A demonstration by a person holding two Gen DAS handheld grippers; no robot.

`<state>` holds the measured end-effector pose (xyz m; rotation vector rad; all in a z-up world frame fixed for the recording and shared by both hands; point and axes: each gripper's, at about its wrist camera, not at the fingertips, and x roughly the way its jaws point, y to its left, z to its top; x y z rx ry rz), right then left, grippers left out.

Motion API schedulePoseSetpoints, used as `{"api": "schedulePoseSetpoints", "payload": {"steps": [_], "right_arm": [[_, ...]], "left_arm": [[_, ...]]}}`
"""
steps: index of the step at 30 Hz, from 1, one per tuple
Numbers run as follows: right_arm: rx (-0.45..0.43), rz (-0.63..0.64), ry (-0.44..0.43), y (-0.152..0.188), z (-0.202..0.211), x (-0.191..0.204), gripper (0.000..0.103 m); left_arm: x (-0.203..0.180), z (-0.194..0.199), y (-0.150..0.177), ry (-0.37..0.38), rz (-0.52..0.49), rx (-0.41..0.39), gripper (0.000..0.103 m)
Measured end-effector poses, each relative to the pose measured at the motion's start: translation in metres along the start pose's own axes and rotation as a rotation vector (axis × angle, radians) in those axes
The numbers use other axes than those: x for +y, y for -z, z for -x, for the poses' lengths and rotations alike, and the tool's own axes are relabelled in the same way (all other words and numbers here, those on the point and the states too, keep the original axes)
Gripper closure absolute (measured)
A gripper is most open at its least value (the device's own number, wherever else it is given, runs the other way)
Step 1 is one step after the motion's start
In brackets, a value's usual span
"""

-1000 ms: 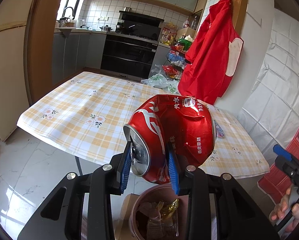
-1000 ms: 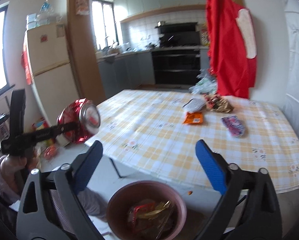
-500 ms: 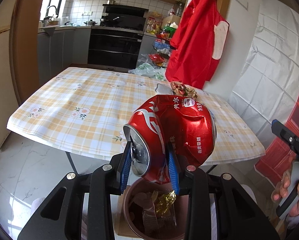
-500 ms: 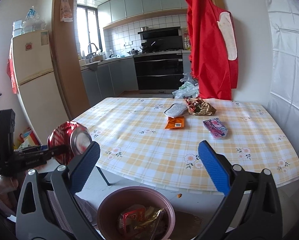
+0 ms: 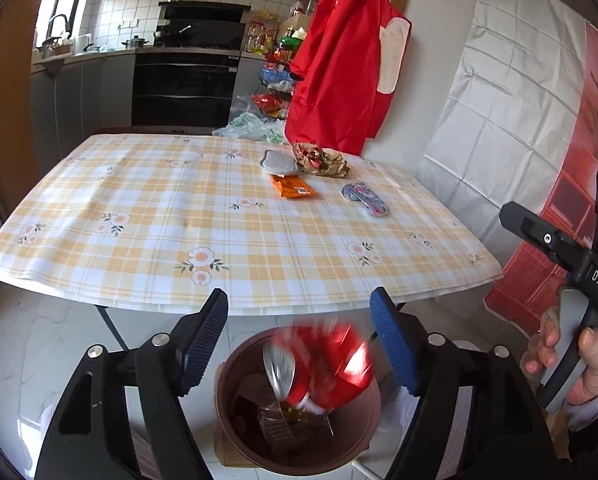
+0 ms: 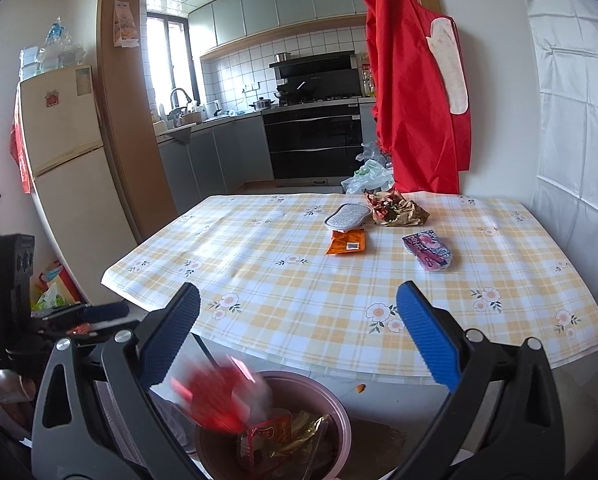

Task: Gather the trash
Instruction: 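Release the foil into the bin with the right gripper while the left drops the can, then move both grippers back over the table toward the remaining wrappers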

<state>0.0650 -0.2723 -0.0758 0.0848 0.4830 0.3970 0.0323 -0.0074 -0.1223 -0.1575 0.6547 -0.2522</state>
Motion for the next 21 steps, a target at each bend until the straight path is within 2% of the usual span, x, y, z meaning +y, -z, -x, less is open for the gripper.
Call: {"api": "schedulePoseSetpoints", "payload": {"steps": [4,6,13,21], "right_arm": [[0.006,-0.007,0.001,0.002,-0.002,-0.001,0.006],[0.008,-0.009,0.002,0.003,-0.002,-0.001,0.006],[0.015,-0.011,0.006,0.005,-0.004,-0.001,0.006],[0.024,-0.021,0.014,0.008,-0.006,-0.004,0.006]], "left_arm": [[0.009,0.004,-0.003,-0.049,0.031,-0.025,0.013],[0.015,0.005,-0.004,-0.067,0.054,-0.030,0.010],[0.026,0.007,-0.003,-0.122,0.087,-0.036,0.007],[0.030,0.008,-0.001,-0.145,0.096,-0.033,0.007]]}}
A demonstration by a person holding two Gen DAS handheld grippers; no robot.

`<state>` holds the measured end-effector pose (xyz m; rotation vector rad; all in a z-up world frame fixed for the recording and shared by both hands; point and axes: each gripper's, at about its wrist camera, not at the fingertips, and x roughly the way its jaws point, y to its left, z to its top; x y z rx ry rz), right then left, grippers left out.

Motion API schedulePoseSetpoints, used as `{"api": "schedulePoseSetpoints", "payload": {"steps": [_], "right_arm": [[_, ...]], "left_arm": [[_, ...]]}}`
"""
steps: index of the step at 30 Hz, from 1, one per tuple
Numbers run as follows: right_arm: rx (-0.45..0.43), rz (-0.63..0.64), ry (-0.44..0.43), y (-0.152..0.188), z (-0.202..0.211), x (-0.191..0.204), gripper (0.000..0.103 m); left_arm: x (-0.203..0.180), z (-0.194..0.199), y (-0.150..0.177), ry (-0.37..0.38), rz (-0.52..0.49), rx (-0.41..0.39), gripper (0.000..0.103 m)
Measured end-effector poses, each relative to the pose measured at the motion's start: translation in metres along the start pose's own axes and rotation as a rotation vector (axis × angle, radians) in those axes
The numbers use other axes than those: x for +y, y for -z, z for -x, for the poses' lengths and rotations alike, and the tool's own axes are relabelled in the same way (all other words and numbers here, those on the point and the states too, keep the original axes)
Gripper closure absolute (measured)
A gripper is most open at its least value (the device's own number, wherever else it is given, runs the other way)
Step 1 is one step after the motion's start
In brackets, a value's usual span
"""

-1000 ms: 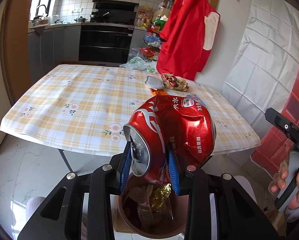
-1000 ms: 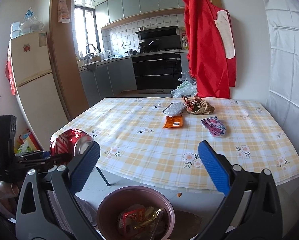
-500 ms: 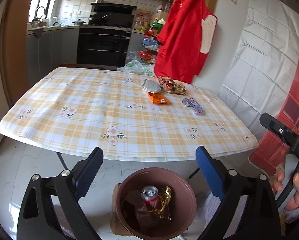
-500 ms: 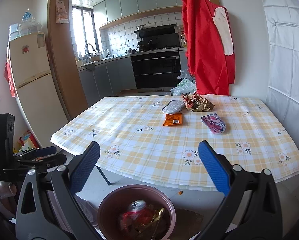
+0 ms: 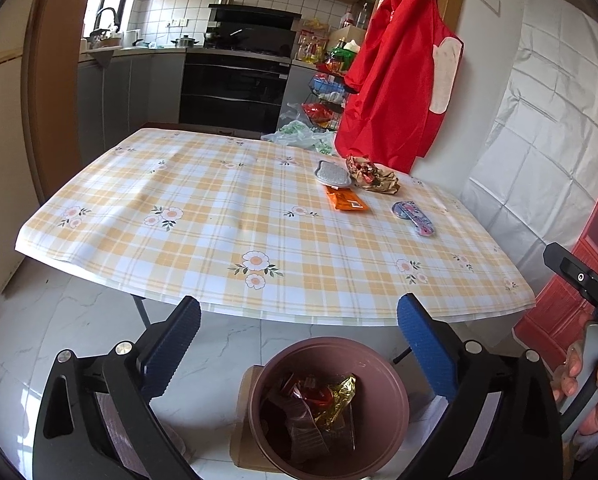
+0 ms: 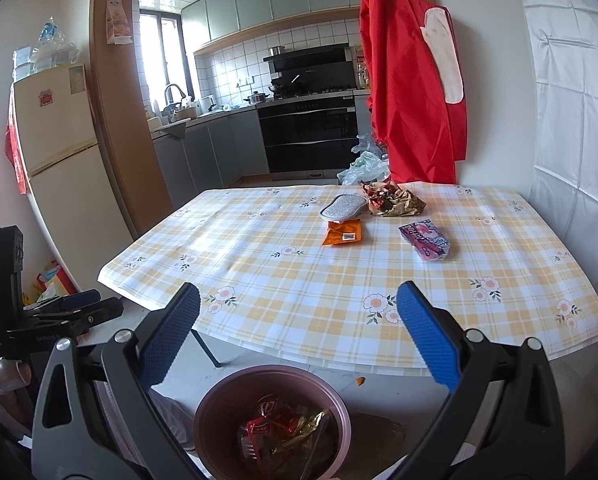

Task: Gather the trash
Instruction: 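Move both grippers back over the table toward the remaining wrappers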

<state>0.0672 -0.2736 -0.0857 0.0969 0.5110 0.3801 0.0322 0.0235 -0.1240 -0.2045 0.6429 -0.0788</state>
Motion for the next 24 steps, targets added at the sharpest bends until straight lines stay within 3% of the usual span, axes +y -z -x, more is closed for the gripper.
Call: {"api": "schedulePoseSetpoints", "payload": {"steps": [24], "right_arm": [[0.125,-0.064,0.043,0.029,-0.057,-0.036,0.006]], "left_arm": [[0.019,-0.037,0.009,-0.083,0.042,0.081,0.006]]}}
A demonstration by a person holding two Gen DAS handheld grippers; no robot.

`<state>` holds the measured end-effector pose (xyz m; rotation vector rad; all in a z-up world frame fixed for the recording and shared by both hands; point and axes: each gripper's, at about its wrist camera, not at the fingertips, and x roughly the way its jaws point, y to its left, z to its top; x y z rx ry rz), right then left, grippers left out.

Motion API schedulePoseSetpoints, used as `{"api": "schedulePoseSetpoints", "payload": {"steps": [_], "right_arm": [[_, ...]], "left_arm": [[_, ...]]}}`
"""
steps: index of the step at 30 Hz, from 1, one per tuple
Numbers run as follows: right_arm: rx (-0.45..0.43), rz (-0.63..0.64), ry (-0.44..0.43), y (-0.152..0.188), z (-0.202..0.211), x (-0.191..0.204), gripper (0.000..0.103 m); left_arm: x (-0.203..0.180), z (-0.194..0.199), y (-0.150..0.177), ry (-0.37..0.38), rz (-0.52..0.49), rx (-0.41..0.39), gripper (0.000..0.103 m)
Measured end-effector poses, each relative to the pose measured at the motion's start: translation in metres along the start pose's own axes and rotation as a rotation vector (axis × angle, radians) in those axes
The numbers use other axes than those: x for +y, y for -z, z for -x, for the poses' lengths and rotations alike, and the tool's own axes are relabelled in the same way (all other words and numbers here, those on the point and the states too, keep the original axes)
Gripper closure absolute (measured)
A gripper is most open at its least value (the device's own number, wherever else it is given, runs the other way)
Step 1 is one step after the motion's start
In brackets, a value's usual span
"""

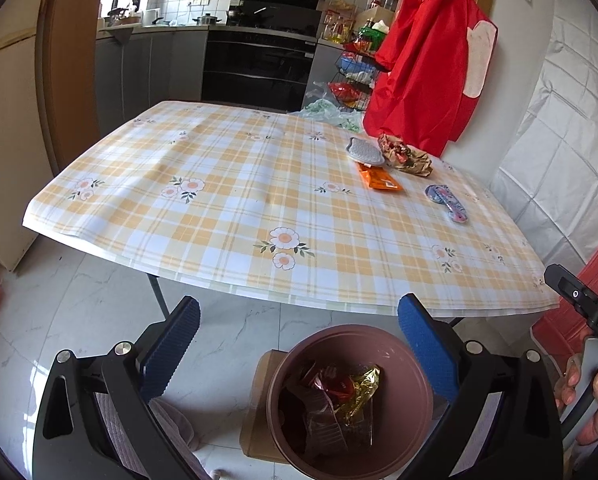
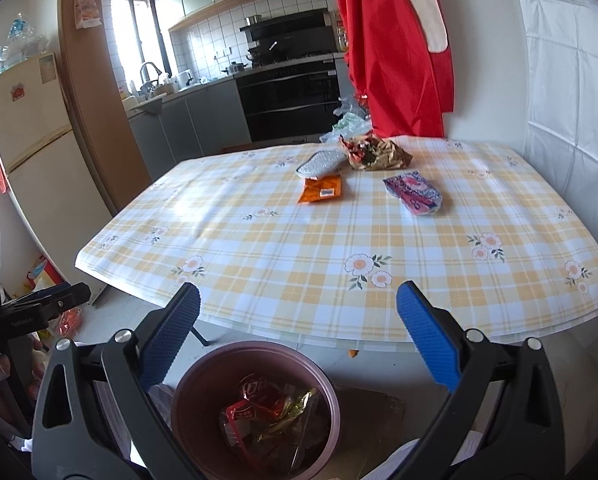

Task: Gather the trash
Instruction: 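Move both grippers back over the table toward the remaining wrappers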

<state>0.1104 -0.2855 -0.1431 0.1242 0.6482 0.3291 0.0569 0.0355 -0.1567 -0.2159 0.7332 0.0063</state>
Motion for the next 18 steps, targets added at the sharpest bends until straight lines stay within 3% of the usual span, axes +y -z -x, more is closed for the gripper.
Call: {"api": "schedulePoseSetpoints", "payload": {"steps": [9,18], "right_arm": [[0.055,0.009,0.036,-0.012,-0.042,-0.033,0.006],[0.104,0.090,0.099,-0.072,-0.134,-0.106,0.006]], "left_arm": [[-0.004,-0.036,-0.017,-0.038,-0.035,0.031,0.006],[-0.029,-0.099,-0.065,-0.009,-0.107,0.032,0.006]]}}
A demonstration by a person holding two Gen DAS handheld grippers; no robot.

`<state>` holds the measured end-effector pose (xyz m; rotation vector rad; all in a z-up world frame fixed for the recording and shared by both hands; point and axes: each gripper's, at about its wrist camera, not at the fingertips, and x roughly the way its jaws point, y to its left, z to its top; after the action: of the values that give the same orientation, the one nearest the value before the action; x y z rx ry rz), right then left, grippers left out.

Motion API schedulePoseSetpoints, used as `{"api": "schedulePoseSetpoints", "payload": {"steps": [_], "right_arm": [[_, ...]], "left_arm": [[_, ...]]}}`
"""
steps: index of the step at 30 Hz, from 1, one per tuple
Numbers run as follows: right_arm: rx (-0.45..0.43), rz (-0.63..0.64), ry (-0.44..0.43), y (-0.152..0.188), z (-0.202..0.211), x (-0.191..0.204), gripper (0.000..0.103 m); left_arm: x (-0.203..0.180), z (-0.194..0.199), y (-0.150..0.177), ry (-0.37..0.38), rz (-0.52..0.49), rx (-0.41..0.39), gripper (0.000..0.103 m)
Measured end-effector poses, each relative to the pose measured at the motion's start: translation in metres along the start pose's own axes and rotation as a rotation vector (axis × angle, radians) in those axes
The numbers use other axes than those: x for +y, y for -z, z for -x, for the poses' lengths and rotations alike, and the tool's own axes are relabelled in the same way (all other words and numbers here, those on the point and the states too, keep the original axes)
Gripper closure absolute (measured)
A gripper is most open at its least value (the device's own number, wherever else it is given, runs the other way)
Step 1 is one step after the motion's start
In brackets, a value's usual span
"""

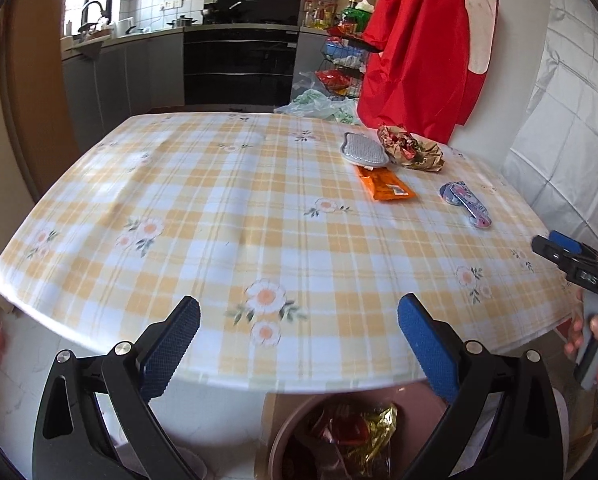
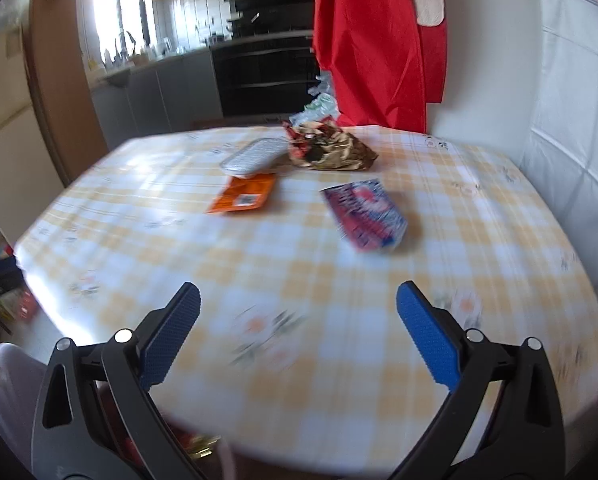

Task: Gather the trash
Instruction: 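Move both grippers back over the table toward the remaining wrappers, then grasp the pink snack wrapper with the right gripper while the left grasps the orange bag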

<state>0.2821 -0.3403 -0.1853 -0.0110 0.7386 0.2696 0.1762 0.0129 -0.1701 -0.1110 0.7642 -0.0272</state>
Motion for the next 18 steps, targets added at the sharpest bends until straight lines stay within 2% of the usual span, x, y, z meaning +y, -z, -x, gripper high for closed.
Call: {"api": "schedulePoseSetpoints", "payload": {"steps": [8,10,15,18], "right_arm": [[0.127,0.070,0.060,-0.045,-0.111,-0.033,0.009],[0.168,0.082,0.098,-0.052,-0.136,-0.036,0.019],[0.225,0.016,0.127,-0.059,-0.165,-0.050,0.028],[0.218,-0.036,0.104,-0.061,-0.161,-0.061,0.047]], "left_arm": [[-0.034,-0.077,-0.057,0.083,-0.019,0.028,0.006],[-0.044,-0.096,-0.071,0.105,-0.029,0.039,0.006],[-0.057,-0.140,-0.099,0.166,0.001,0.090,0.017],[-0.064,-0.168,-0.109,0.185,0.016,0.131,0.025]]}}
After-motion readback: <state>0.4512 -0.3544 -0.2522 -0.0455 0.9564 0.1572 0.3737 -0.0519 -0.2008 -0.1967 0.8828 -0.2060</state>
